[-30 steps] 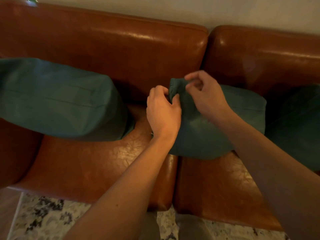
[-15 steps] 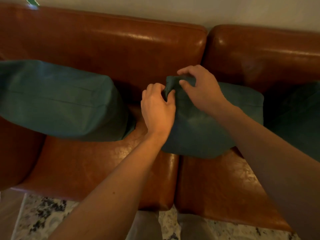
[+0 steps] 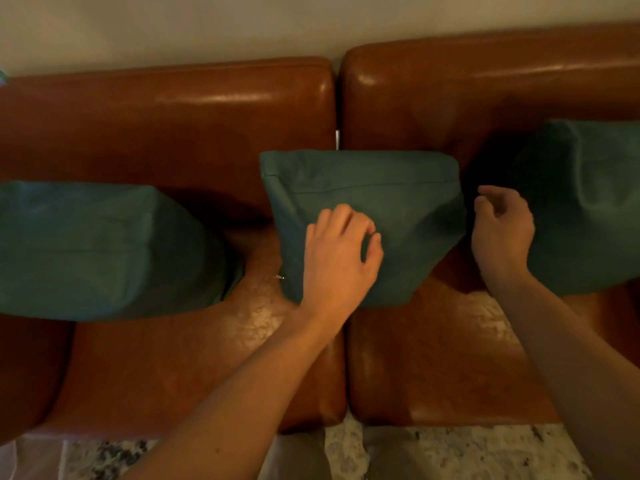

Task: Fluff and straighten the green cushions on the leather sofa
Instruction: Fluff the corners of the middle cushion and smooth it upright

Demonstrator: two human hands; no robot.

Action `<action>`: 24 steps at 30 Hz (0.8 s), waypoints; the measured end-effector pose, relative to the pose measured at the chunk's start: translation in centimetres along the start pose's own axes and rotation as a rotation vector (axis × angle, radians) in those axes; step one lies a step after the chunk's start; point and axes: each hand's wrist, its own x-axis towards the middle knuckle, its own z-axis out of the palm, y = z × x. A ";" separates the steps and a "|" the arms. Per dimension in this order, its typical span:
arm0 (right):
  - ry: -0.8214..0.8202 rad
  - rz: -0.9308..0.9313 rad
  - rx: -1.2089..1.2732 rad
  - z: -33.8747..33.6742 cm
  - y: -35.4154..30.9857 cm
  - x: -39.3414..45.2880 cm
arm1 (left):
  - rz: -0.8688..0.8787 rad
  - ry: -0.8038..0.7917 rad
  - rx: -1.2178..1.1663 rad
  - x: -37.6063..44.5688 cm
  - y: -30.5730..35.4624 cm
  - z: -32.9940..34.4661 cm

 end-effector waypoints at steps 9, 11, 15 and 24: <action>-0.209 0.166 0.137 0.3 5.7 2.0 | 0.219 -0.281 0.095 6.0 3.7 4.6; -0.223 0.126 0.169 0.6 6.0 2.3 | 0.251 -0.303 0.129 7.0 4.2 5.4; -0.229 0.028 0.141 0.7 6.5 2.7 | 0.310 -0.353 0.171 8.6 5.3 7.0; -0.246 -0.145 0.064 0.3 7.2 1.5 | 0.411 -0.485 0.268 8.7 4.2 7.9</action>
